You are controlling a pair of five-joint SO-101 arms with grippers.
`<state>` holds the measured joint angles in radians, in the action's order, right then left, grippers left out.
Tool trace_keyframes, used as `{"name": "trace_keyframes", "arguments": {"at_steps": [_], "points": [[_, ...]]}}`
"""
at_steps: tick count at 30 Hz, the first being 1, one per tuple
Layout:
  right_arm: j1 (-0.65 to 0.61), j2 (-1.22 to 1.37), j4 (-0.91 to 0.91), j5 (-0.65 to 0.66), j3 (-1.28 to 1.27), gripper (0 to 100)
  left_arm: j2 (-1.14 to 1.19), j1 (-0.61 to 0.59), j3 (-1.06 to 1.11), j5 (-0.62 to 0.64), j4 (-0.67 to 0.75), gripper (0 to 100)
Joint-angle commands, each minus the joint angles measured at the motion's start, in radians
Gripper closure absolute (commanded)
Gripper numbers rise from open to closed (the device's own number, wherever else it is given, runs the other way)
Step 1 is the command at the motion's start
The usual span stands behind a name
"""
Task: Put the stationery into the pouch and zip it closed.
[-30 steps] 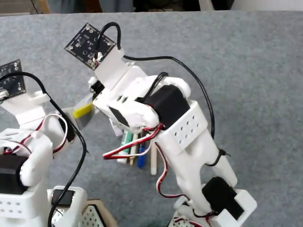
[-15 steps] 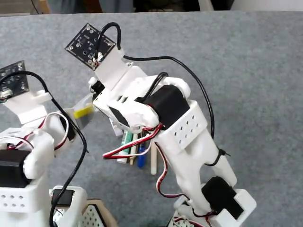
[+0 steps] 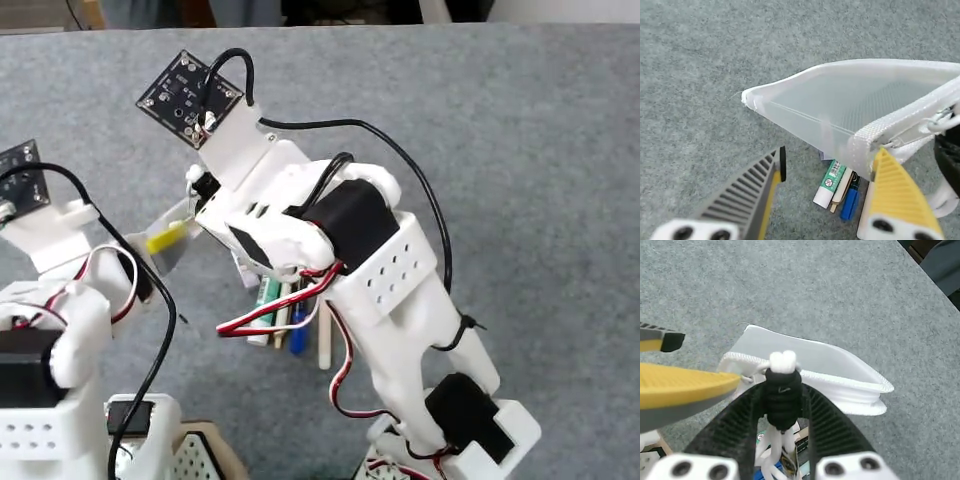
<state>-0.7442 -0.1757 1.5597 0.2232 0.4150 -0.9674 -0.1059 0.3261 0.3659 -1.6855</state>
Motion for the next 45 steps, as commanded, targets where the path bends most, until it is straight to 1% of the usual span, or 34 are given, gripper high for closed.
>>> {"name": "trace_keyframes", "arguments": {"at_steps": [1, 8, 10, 15, 16, 19, 22, 29, 38, 45], "points": [[0.014, -0.01, 0.002, -0.002, 0.048, 98.6, 0.005, -0.012, 0.027, 0.002, 0.041, 71], [0.014, -0.01, 0.002, -0.002, 0.048, 98.6, 0.006, -0.007, 0.035, 0.002, 0.051, 72], [0.014, -0.01, 0.002, -0.002, 0.048, 98.6, 0.008, -0.005, 0.035, 0.002, 0.051, 77], [0.012, -0.01, 0.002, -0.002, 0.048, 98.6, 0.011, -0.005, 0.035, 0.002, 0.051, 96], [0.012, -0.01, 0.002, -0.002, 0.048, 98.6, 0.012, -0.005, 0.035, 0.002, 0.051, 98], [0.012, -0.01, 0.002, -0.002, 0.047, 98.6, 0.012, -0.004, 0.035, 0.002, 0.051, 95], [0.012, -0.01, 0.003, -0.002, 0.042, 98.6, 0.012, -0.004, 0.035, 0.002, 0.051, 97], [0.02, -0.01, 0.008, 0.0, 0.039, 98.6, 0.012, -0.004, 0.035, 0.002, 0.051, 97], [0.158, -0.01, 0.025, 0.0, 0.042, 98.6, 0.012, -0.01, 0.033, 0.002, 0.051, 97], [0.221, -0.01, 0.023, 0.0, 0.045, 98.6, 0.012, -0.01, 0.033, 0.002, 0.051, 97]]}}
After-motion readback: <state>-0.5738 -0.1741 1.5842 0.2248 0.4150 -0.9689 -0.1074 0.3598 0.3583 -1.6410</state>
